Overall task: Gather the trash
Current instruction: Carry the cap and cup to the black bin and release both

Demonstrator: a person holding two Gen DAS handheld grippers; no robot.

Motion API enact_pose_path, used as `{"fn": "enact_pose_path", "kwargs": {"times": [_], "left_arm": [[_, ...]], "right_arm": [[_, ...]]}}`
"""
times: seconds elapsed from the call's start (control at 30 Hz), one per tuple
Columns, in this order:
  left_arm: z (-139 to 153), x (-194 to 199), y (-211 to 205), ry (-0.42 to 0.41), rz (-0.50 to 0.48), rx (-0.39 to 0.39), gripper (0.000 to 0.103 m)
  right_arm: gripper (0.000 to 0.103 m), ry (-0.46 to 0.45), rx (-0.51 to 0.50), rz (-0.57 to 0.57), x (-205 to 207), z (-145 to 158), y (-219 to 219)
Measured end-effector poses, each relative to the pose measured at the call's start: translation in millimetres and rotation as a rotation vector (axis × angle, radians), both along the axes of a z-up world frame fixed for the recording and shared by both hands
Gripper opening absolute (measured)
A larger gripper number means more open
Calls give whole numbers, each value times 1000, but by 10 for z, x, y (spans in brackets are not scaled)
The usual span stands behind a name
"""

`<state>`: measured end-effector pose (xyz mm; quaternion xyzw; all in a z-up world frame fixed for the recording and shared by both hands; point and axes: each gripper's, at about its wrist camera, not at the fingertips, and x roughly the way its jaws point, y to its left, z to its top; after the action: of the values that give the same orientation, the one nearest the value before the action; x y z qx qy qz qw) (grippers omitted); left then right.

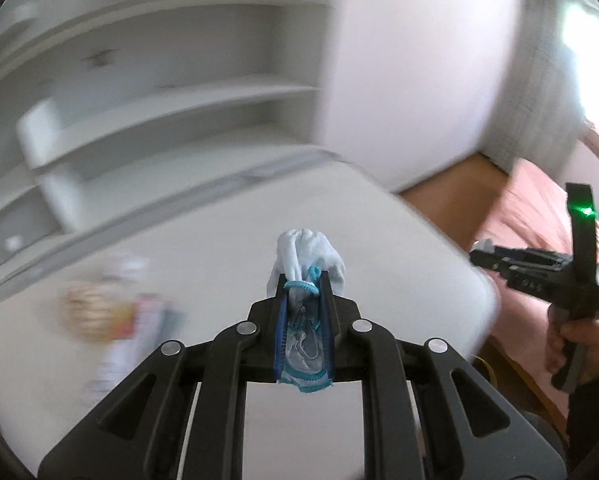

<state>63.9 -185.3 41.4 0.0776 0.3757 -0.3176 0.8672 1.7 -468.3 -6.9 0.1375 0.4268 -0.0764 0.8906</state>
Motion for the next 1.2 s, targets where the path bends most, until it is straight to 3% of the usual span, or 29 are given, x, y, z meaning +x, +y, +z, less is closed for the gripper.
{"fn": "enact_pose_path", "kwargs": {"times": [0.27,0.4,0.53,0.67,0.87,1.2], "left_arm": [[-236,-801,-1370,43,-379,-54,13],[-515,-1209,-1993,108,-565,-34,13],[-888,-1581,-2504,152,-690,22,13],[-1287,-1817,-2906,213,-764,81,13],[-1736,-2029,-3361,240,-813,169,13],[-1981,-2201,-3572,256,-837,223,13]], "right_arm": [[31,56,51,-343,-1593,-404,-930],[31,124,108,-484,-2244,-826,-1292],[31,192,175,-575,-2652,-1305,-1481],[31,244,230,-624,-2916,-1673,-1593],[31,282,288,-647,-3079,-2056,-1722],[31,287,316,-640,-3141,-2160,-1774]]}}
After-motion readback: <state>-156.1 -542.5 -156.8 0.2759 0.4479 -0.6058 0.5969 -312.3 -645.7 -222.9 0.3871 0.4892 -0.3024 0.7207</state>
